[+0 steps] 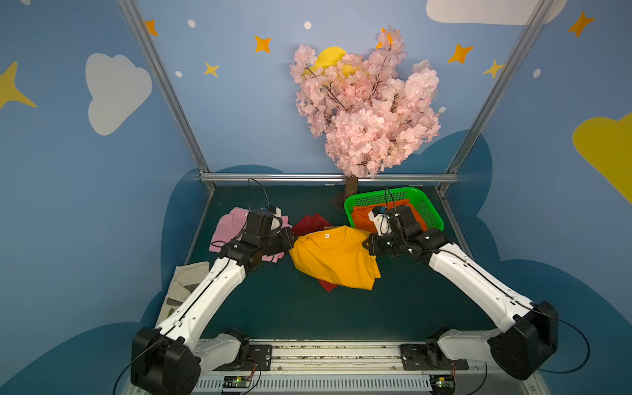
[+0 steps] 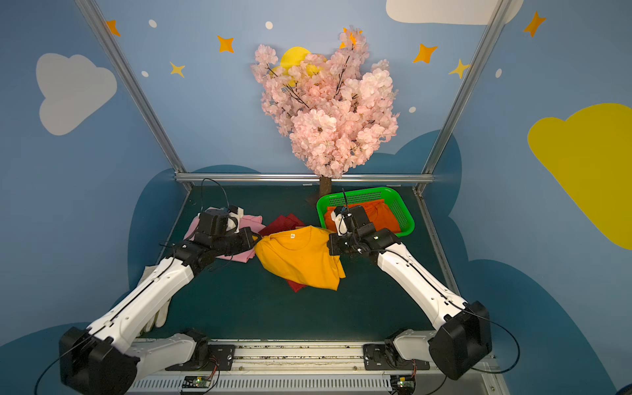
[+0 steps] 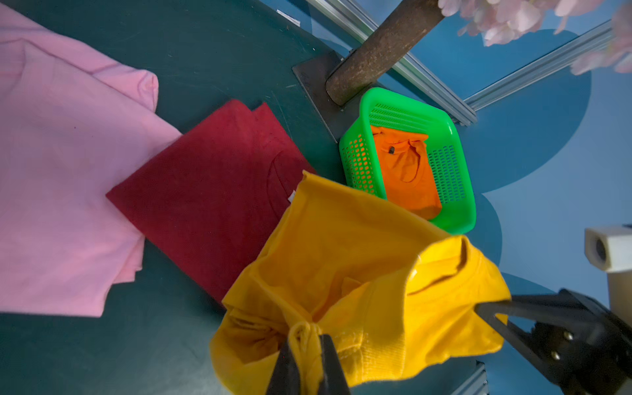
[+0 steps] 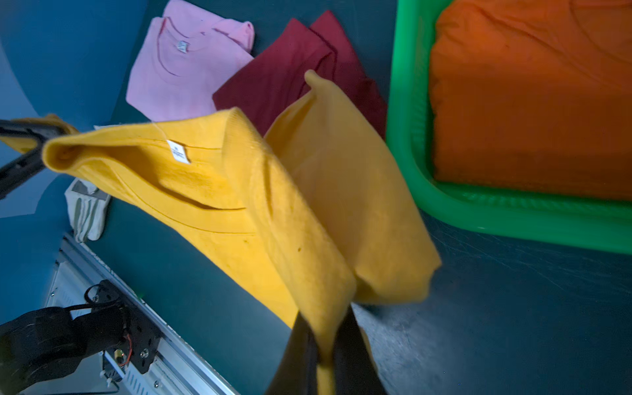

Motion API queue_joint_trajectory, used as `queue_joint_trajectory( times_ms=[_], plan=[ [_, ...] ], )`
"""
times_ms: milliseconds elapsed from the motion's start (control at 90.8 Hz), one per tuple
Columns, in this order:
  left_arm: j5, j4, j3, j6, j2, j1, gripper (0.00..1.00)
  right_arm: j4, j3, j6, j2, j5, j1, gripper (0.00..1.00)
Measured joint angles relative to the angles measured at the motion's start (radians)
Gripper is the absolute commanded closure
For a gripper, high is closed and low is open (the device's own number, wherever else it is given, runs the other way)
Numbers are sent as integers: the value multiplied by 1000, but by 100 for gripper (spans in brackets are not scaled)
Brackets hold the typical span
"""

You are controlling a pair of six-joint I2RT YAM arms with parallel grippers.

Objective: Put the folded t-shirts into the basket
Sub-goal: Pick up the T-shirt from the center of the board, then place the T-shirt at the center of the board.

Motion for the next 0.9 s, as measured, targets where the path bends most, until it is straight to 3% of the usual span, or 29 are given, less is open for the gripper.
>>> queue_joint_trajectory(
  times_ms=[253,341,463,727,903],
  plan=[
    [-35,105,184,45,364,-48,86,-10,-78,-28,43,5,-110,100],
    [-39,114,252,65,479,-63,78,-11,-85,-45,71,9,-137,100],
    [-52,114,319,90,602,-81,61,-10,-98,-63,114,12,-164,100],
    [-79,24,432,180,729,-83,34,-4,-117,-95,190,33,-192,100],
    [-39,4,444,241,729,-82,29,-2,-127,-105,201,37,-203,100]
  ],
)
